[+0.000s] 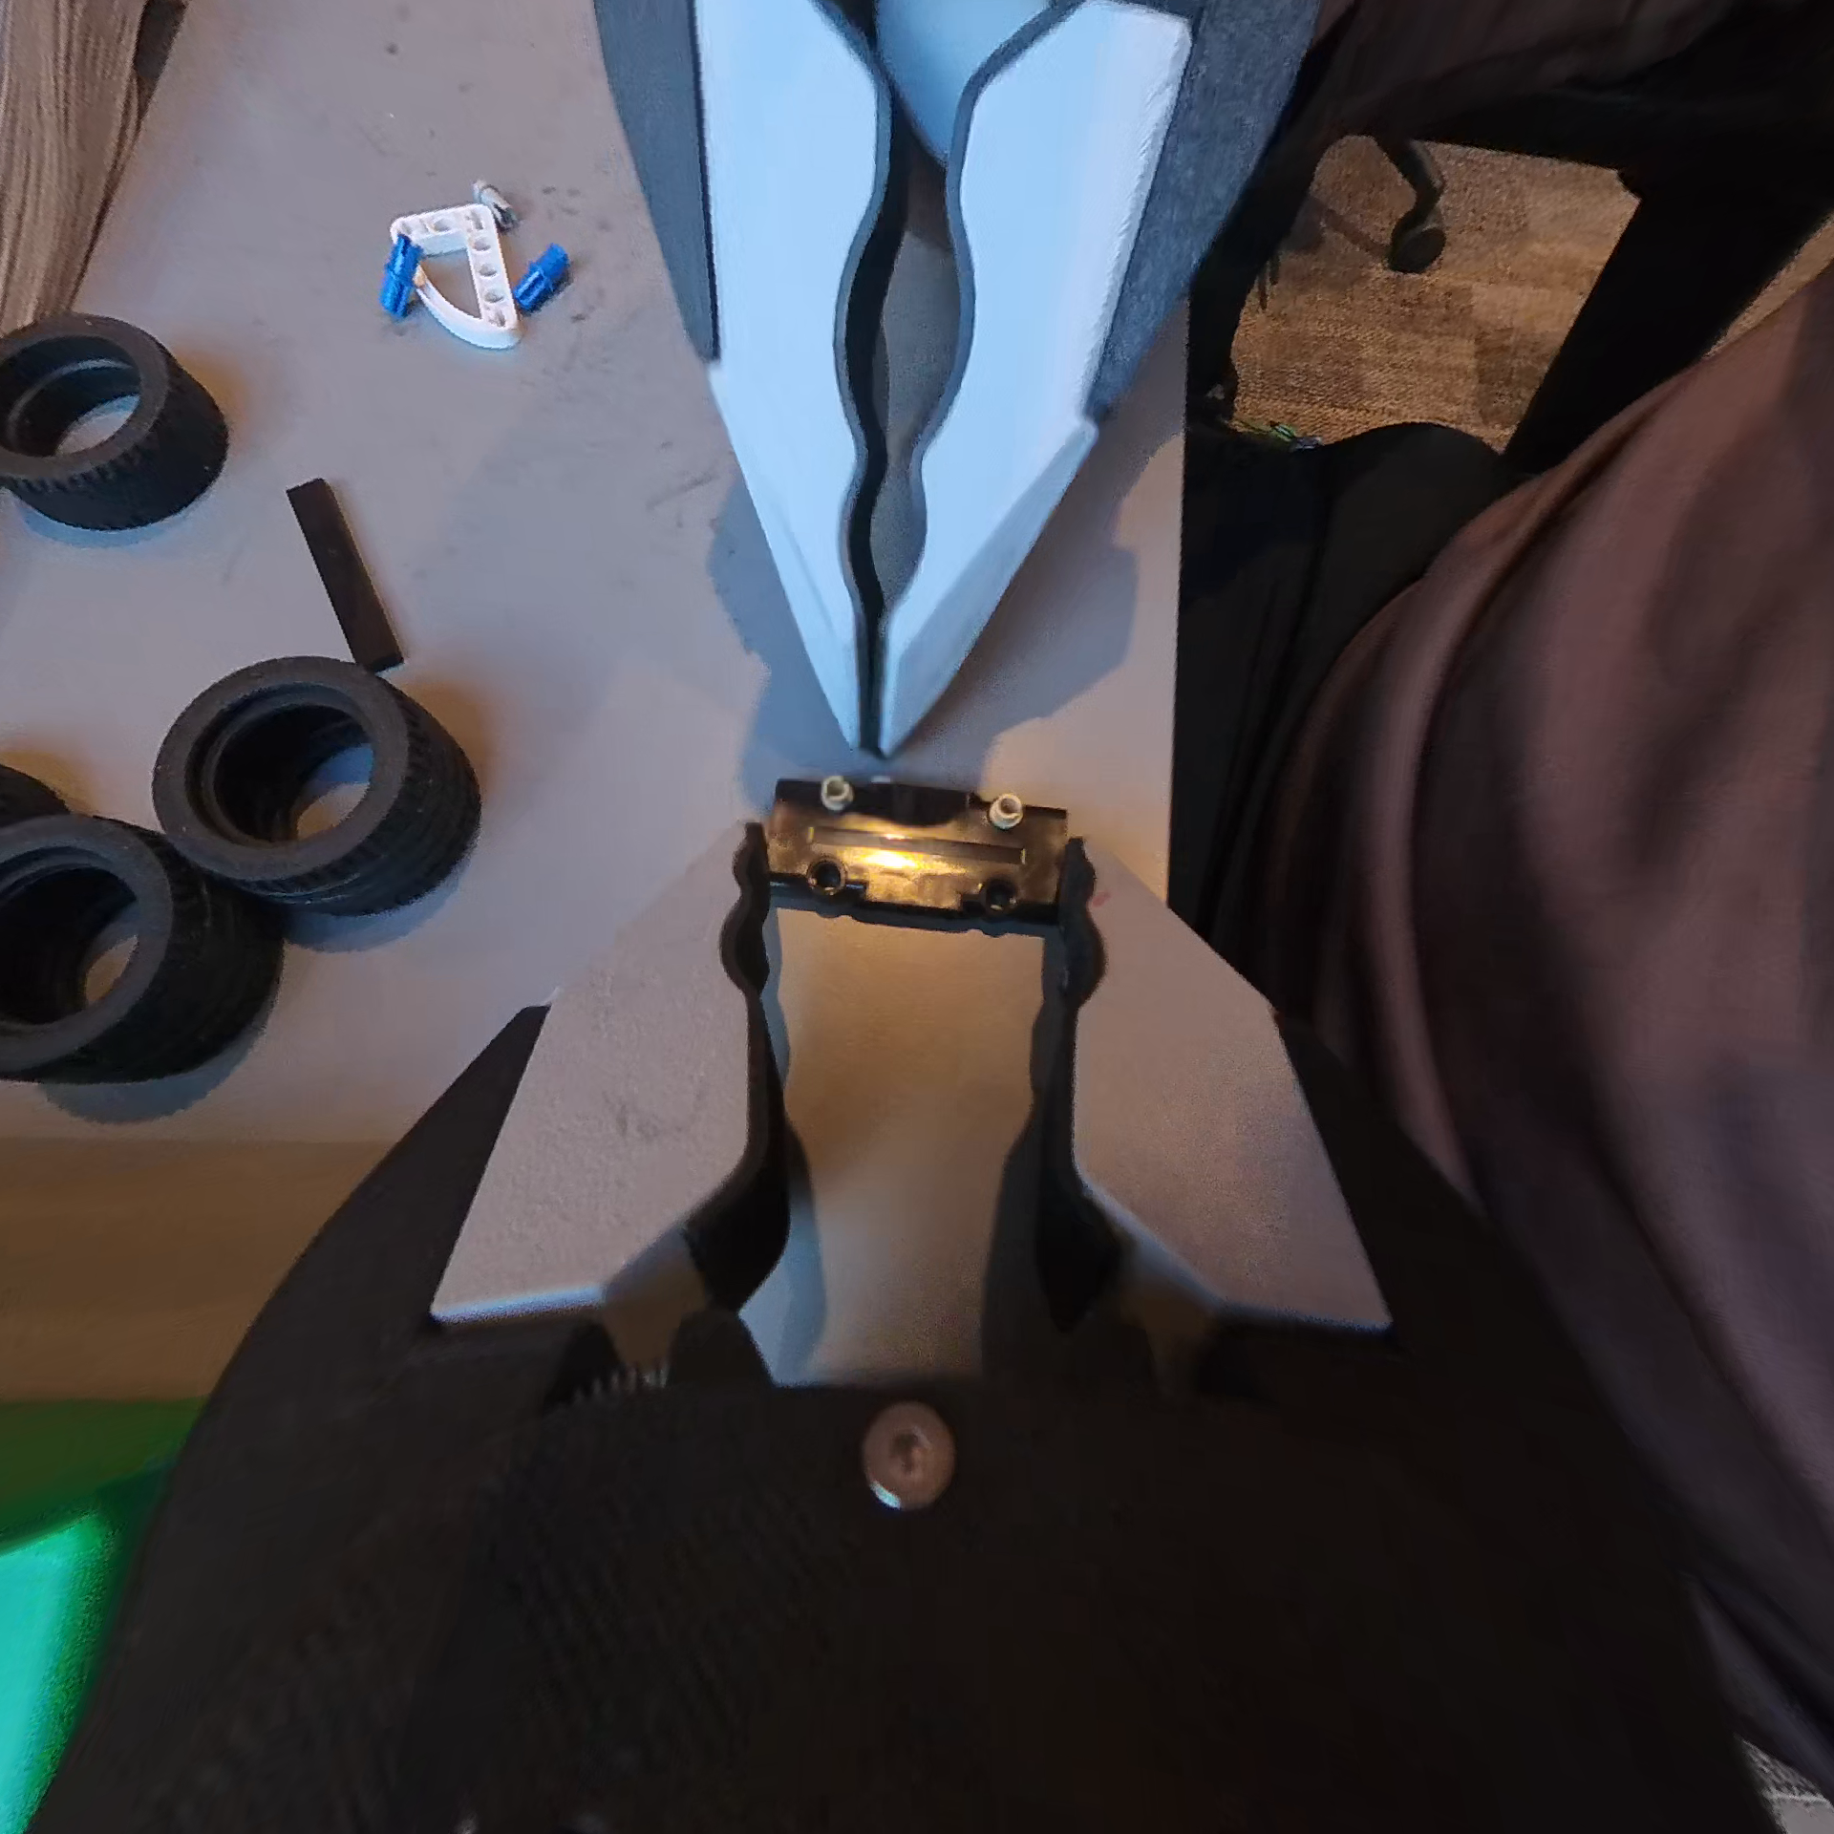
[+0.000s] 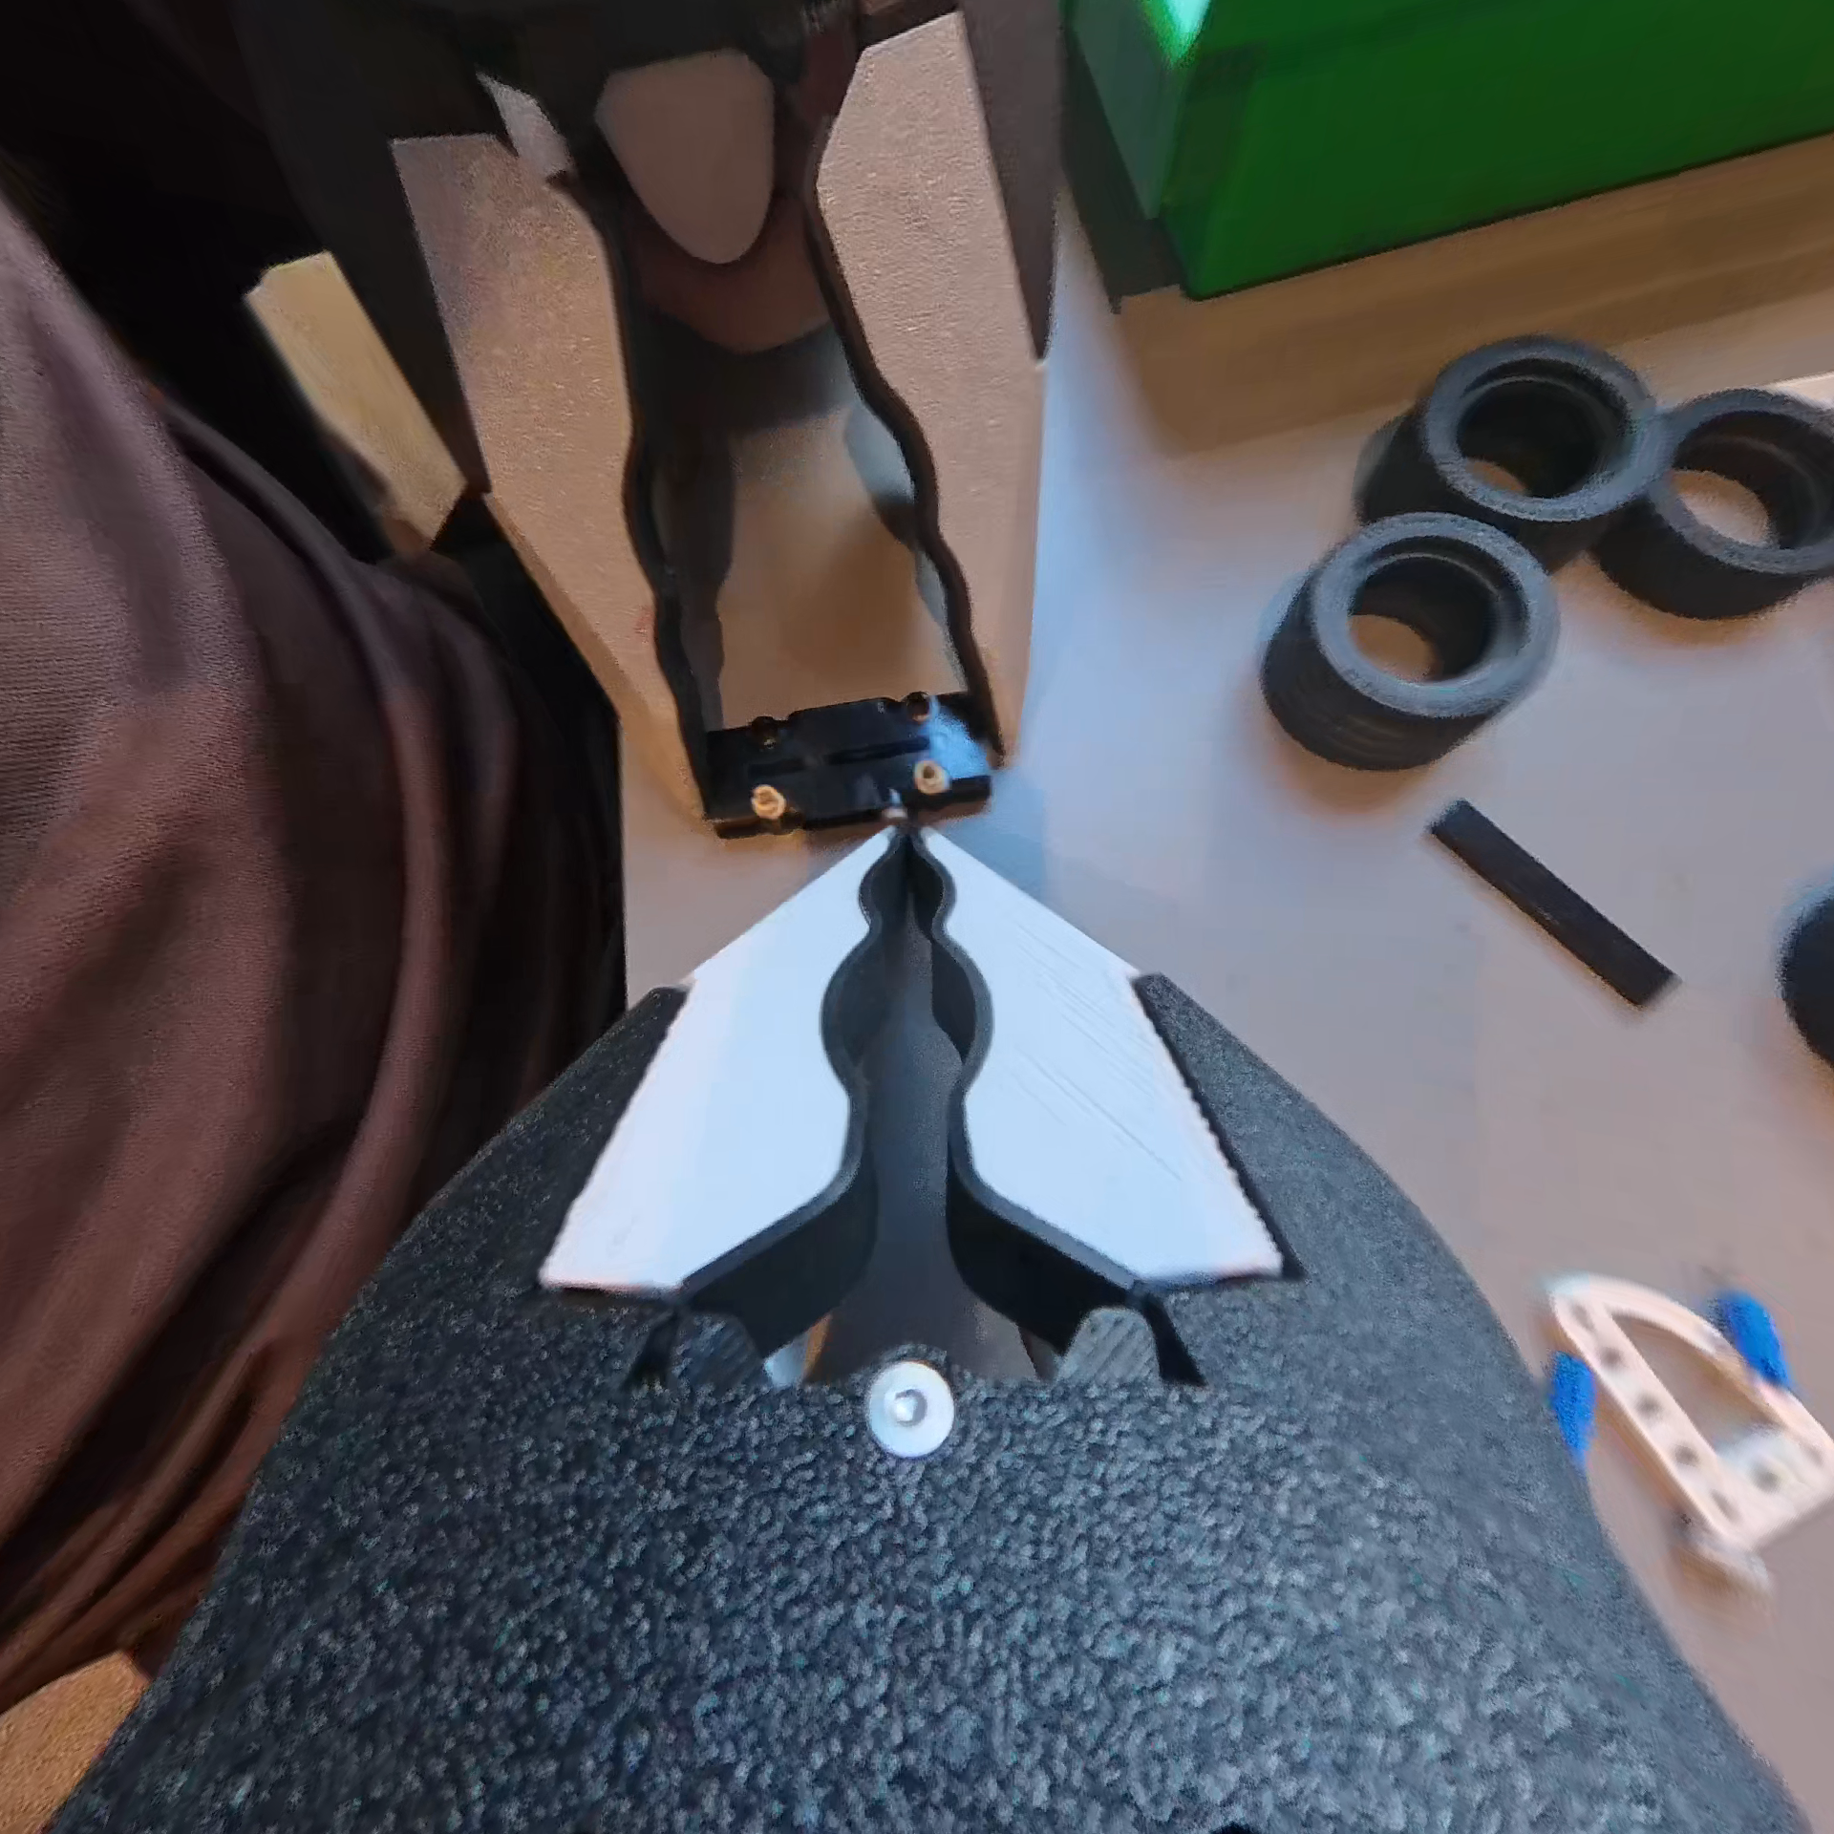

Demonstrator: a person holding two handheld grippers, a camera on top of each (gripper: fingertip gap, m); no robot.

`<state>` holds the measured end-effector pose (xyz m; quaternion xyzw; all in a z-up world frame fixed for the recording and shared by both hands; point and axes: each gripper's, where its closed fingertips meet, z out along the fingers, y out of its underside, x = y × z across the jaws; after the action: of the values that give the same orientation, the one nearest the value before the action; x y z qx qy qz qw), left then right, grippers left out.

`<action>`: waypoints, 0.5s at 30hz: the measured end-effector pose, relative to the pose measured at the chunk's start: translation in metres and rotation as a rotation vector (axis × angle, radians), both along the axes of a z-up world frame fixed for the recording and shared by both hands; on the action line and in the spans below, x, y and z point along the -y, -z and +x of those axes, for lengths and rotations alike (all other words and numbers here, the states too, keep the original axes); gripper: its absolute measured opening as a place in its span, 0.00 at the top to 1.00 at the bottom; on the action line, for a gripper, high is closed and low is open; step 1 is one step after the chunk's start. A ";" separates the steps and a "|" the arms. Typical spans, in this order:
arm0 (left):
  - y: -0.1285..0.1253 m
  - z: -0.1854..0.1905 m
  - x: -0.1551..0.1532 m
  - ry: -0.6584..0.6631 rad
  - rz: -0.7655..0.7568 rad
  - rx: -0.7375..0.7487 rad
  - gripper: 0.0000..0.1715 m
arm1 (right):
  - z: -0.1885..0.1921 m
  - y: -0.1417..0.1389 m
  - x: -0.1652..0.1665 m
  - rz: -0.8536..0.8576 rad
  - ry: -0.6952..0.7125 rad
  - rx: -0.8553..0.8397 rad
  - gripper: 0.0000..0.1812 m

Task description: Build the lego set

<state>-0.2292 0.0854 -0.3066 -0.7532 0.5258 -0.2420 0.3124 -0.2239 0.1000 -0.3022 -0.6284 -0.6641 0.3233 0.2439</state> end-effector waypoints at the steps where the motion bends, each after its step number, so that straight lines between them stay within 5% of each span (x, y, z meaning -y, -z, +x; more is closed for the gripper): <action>1: 0.000 0.000 -0.002 -0.007 0.002 -0.001 0.66 | 0.007 -0.004 -0.010 0.025 0.043 -0.008 1.00; 8: 0.000 -0.001 -0.022 -0.111 0.008 -0.006 0.66 | 0.113 -0.023 -0.098 -0.009 0.508 -0.042 0.94; 15: 0.000 0.002 -0.031 -0.141 0.012 -0.009 0.66 | 0.128 -0.008 -0.112 0.038 0.538 0.037 0.91</action>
<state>-0.2276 0.1167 -0.3064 -0.7875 0.4743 -0.2129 0.3310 -0.0962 0.2119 -0.2942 -0.7835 -0.4835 0.2228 0.3206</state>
